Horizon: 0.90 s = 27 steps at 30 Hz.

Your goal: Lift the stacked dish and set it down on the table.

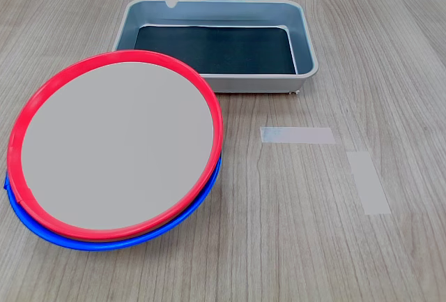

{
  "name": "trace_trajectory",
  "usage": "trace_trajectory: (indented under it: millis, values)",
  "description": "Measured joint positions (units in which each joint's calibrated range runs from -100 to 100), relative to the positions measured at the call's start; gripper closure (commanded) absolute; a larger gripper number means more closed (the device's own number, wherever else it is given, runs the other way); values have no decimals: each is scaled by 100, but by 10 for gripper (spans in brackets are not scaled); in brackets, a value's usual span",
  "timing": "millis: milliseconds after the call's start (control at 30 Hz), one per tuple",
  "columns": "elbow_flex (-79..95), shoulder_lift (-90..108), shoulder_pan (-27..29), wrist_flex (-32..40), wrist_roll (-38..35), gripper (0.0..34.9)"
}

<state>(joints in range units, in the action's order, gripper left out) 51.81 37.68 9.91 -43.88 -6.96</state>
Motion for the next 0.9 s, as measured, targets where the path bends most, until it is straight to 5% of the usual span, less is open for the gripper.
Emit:
trace_trajectory:
  millis: [900]
  values:
    - [-2368,-3342,292,432,34,212]
